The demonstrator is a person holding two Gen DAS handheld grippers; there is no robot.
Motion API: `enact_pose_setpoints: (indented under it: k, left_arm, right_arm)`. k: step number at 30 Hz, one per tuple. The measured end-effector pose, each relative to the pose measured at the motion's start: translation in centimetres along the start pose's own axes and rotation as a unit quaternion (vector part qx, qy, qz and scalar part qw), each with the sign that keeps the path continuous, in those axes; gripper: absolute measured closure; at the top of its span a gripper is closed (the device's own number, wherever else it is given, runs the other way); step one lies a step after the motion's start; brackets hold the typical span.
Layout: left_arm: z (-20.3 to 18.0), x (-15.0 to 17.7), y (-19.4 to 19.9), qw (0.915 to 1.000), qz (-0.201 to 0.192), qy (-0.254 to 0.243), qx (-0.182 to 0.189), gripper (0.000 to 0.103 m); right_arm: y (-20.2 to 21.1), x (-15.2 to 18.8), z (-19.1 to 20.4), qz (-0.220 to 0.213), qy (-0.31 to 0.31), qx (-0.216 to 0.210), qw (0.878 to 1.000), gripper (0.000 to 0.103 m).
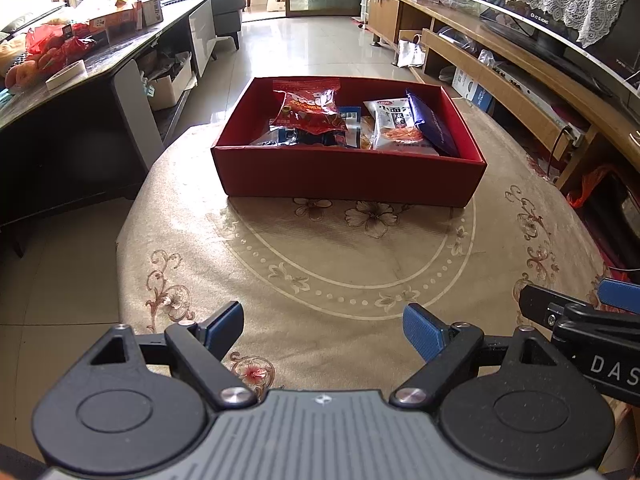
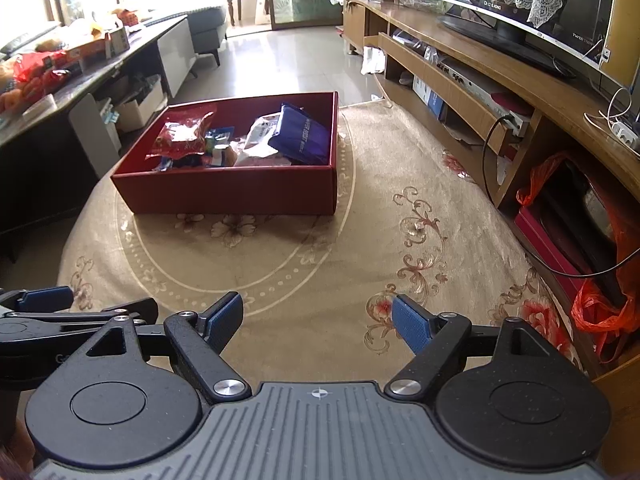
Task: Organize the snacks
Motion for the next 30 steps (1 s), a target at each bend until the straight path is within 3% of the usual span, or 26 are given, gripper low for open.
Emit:
enact_pose_setpoints:
  k: [10,30]
  left_arm:
    - [-0.1,0.0,0.8,1.0000,0.001,-0.005,-0.002,0.018]
    - [0.0,-0.1,1.5,0.9993,-0.036,-0.002,-0.005,0.018]
  right_arm:
    - [0.3,0.3,0.0,-0.002,-0.001,-0.003,1.000,0.017]
    - [0.6,0.0,0.0,-0.008,-0.001,-0.011,1.000,0.017]
Point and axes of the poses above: each gripper's, at about its wrist camera, not at the fingertips, and y roughly against the way its jaws point, z to its left, x to its underside, the point moved 3 cm from there along -y, roughly the way its jaws point, and after that the axes turned 7 degrees about x, right-handed, at the moved point
